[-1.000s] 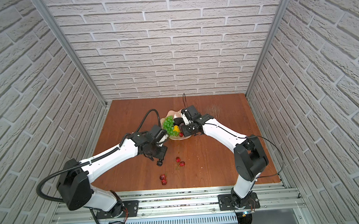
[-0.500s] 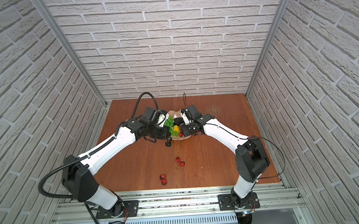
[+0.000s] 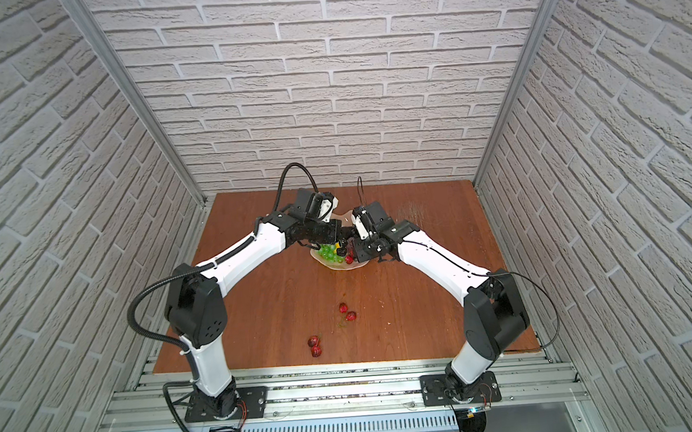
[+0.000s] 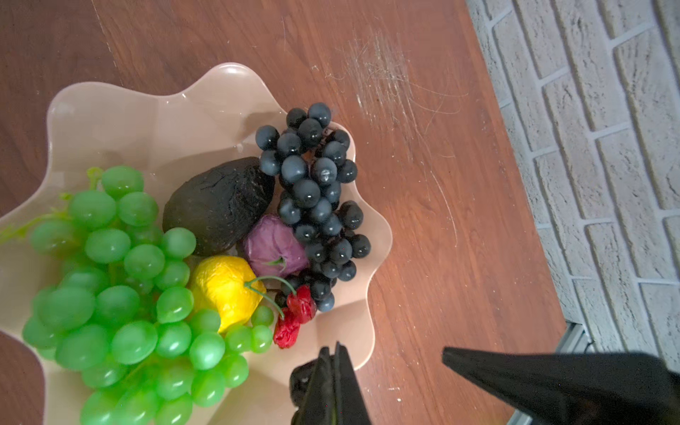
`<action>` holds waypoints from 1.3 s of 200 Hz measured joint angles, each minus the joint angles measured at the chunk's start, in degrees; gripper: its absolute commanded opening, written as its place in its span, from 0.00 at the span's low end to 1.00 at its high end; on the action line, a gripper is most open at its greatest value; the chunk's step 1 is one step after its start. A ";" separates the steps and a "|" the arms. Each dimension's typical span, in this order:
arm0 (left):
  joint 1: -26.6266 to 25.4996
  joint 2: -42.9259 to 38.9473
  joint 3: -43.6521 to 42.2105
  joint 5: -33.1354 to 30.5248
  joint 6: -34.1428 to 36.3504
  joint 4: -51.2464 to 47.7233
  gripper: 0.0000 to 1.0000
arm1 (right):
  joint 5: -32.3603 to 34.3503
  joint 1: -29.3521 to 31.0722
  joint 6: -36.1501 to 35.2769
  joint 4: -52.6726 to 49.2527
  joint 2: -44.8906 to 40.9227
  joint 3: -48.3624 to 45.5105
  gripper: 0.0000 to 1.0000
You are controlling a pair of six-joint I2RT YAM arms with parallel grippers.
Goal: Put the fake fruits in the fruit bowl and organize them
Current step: 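Carry the dark cherries with the left gripper and lower them into the bowl, then open the left gripper and withdraw it while the right gripper moves toward the red cherries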
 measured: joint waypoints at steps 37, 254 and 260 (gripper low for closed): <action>0.02 4.35 0.87 -1.79 -0.20 1.14 0.00 | 0.33 -0.50 -0.04 -0.09 -0.81 -0.96 0.46; 0.26 3.23 4.57 -5.73 1.53 -1.49 0.42 | 0.74 1.14 -2.82 -1.95 -4.96 -1.62 0.46; 0.35 1.75 3.65 -5.73 1.53 -1.68 0.42 | 1.09 2.01 -3.10 -2.23 -5.29 -1.62 0.46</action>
